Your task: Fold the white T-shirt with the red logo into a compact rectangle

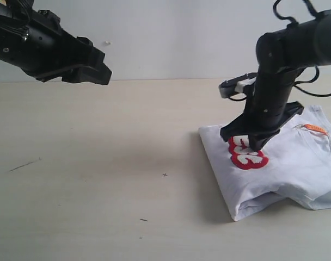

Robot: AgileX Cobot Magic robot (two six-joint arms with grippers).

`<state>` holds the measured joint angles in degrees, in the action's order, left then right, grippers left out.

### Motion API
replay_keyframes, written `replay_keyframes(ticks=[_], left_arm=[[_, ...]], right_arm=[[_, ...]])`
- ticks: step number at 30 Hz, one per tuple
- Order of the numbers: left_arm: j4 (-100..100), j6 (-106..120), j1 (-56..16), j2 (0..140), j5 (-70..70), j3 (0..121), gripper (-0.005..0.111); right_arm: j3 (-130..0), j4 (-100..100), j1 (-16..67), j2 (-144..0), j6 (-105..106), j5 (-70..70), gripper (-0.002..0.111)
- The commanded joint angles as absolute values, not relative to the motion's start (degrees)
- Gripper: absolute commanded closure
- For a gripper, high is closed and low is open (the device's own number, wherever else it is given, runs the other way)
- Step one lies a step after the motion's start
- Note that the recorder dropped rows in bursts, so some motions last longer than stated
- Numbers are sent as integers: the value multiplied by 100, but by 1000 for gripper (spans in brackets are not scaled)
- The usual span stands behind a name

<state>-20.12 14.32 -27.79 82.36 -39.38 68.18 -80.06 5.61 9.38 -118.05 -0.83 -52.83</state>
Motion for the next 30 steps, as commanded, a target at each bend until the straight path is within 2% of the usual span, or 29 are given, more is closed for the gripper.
replay_keyframes(ticks=[1, 8, 19, 24, 26, 28, 30], left_arm=[[-2065, 1450, -2806, 8199, -3938, 6799, 56], [-2065, 1450, -2806, 8187, -3952, 6799, 56], [-2041, 1450, -2806, 8188, -4063, 6799, 56], [-1969, 1450, -2806, 8055, -4278, 6799, 57], [-1970, 1591, -2806, 7990, -4448, 6799, 64], [-2031, 1749, -2806, 7979, -4518, 6714, 79], [-2259, 1979, -2806, 8024, -4318, 6461, 102]], right_arm=[[-8022, 62, 1312, -12199, 103, -5292, 108], [-8036, -1721, 1777, -12612, 1149, -4593, 108], [-8500, -4032, 2431, -12612, 2565, -4314, 108], [-8606, -3086, 2173, -12190, 2180, -4331, 108], [-8606, -2334, 1970, -11961, 1508, -4317, 108], [-8553, -1704, 1734, -11725, 1004, -4365, 108], [-8460, -1392, 1453, -11542, 806, -4409, 108]])
